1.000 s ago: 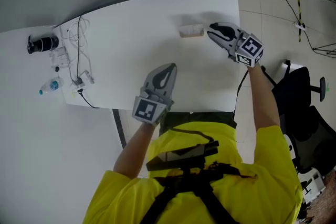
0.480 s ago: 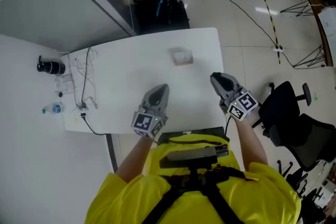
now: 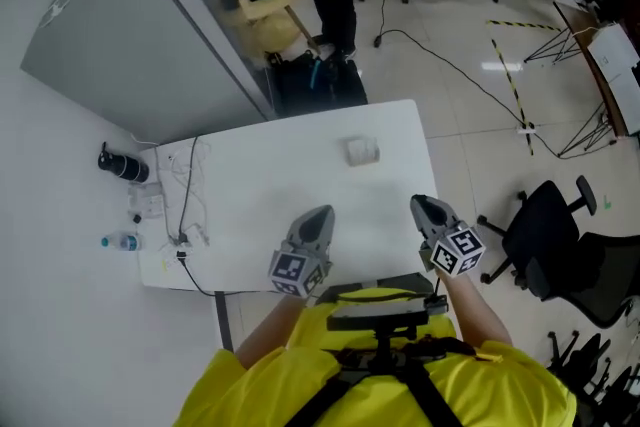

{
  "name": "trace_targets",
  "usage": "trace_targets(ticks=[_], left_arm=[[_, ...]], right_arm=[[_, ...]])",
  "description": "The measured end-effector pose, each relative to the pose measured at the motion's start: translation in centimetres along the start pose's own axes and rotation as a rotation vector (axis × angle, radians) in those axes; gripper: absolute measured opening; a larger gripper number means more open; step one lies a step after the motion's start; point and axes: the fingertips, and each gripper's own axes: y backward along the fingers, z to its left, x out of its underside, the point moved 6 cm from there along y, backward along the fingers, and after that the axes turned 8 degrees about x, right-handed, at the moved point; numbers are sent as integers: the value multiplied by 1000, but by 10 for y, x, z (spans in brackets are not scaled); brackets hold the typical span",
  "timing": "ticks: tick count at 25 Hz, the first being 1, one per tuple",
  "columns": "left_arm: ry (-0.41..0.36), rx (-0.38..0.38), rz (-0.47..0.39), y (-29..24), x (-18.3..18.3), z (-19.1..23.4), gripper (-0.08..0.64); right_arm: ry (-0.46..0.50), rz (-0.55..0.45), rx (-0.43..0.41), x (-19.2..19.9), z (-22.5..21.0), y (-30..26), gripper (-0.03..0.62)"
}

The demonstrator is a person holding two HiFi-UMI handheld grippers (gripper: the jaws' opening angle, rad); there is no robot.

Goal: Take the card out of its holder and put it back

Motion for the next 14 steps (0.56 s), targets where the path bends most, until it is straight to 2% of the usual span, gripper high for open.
trace_targets(ticks=[4, 10, 12, 14], left_arm=[[-5, -2, 14, 10, 5, -1, 0], [-6, 31, 40, 21, 17, -3, 2], [12, 47, 47, 23, 17, -6, 52], [27, 64, 55, 27, 17, -11, 64]], right_arm=[[-16, -26, 79, 10, 15, 7, 6], [-24, -35, 117, 28, 32, 12, 6], [-27, -23, 120, 32, 35, 14, 6], [-20, -11, 126, 36, 38, 18, 6]])
